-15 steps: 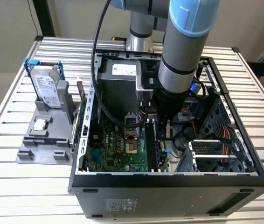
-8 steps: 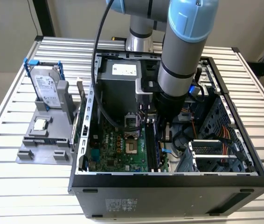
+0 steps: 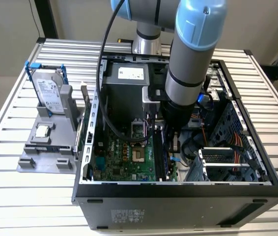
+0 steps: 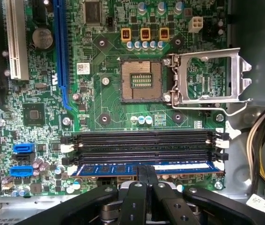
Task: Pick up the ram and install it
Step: 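Press down the ram until it locks into place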
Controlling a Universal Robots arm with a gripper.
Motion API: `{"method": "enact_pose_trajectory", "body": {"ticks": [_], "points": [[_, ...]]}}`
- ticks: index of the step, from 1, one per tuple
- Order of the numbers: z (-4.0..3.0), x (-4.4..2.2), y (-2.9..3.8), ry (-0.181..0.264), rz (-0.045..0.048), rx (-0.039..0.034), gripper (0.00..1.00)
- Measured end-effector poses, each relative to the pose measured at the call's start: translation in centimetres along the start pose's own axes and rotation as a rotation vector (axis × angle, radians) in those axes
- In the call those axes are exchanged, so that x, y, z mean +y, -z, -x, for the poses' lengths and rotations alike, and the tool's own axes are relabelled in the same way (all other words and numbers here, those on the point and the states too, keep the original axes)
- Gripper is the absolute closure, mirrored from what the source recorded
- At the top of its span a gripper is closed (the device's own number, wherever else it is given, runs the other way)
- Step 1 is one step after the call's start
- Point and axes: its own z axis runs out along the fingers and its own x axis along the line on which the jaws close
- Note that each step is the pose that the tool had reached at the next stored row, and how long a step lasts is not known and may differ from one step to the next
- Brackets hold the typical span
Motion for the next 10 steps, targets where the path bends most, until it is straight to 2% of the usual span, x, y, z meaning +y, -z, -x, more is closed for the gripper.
{"method": "enact_pose_trajectory", "body": {"ticks": [2, 7, 8, 9, 10], "points": [[0.04, -0.01, -0.1, 0.0, 0.0011, 0.0049, 1.0], [0.1, -0.02, 0.08, 0.0, 0.0027, 0.0092, 1.0], [0.24, -0.06, 0.63, 0.0, 0.0049, 0.0205, 1.0], [0.29, -0.07, 0.99, 0.0, 0.0066, 0.0285, 1.0], [0.27, -0.07, 1.01, 0.0, 0.0067, 0.0291, 1.0]]}}
